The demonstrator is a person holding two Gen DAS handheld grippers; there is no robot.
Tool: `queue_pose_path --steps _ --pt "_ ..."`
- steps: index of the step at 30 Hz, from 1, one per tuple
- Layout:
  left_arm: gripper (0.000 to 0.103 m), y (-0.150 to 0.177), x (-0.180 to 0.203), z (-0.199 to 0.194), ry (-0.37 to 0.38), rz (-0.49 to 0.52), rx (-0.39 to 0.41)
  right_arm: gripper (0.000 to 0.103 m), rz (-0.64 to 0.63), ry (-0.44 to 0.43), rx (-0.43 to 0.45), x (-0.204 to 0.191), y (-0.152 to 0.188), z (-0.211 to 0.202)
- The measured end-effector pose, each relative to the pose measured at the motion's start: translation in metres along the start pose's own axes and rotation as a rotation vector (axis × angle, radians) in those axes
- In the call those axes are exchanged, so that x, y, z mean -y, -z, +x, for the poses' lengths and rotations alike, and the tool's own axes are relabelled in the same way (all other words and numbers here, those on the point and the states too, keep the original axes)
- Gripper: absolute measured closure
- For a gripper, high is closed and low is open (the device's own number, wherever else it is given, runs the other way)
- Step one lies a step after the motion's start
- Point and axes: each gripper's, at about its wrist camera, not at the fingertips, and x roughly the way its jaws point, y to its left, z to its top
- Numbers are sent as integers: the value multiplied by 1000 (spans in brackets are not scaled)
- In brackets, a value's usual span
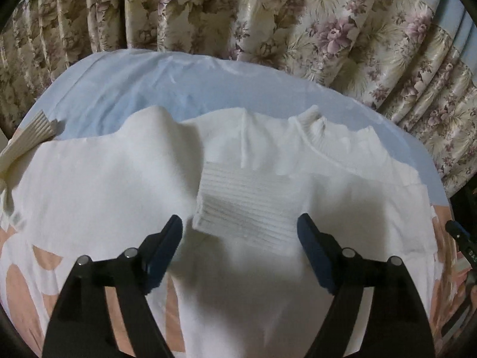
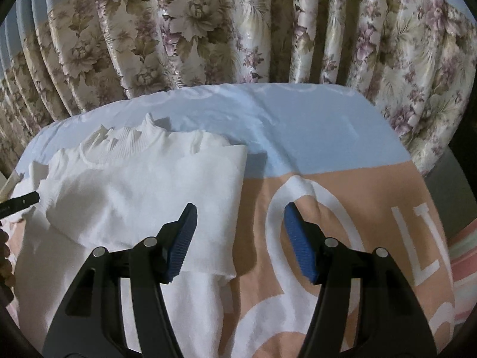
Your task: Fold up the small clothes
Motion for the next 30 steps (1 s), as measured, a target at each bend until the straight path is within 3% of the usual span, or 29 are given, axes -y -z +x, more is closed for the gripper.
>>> queue_pose_path --steps 5,8,10,11,12,13,15,23,27,30 --pt "25 -7 -3 13 12 -3 -39 41 26 -49 -69 5 -9 26" --pt "40 -13 -1 21 -24 18 -55 42 23 -62 -103 6 -17 44" --pt "53 -17 -2 21 -39 26 -43 50 24 -67 -120 8 -22 54" --pt "65 -18 -3 21 -46 30 -36 53 29 -72 -136 8 -24 61" --pt "74 -21 -4 21 -56 32 -33 66 34 -94 -148 7 -25 66" --pt "79 -22 -7 21 -65 28 -29 86 32 -119 -154 6 -25 69" --pt "89 -25 -11 20 -66 23 -16 94 -2 -118 -133 -1 -26 69" --pt "90 -30 9 -3 -51 94 107 96 -46 -50 44 4 -43 36" --pt "90 -31 13 7 -67 111 144 96 -69 -14 35 11 -48 43" --pt "90 -23 9 25 -113 121 105 93 -95 -15 -67 7 -39 65"
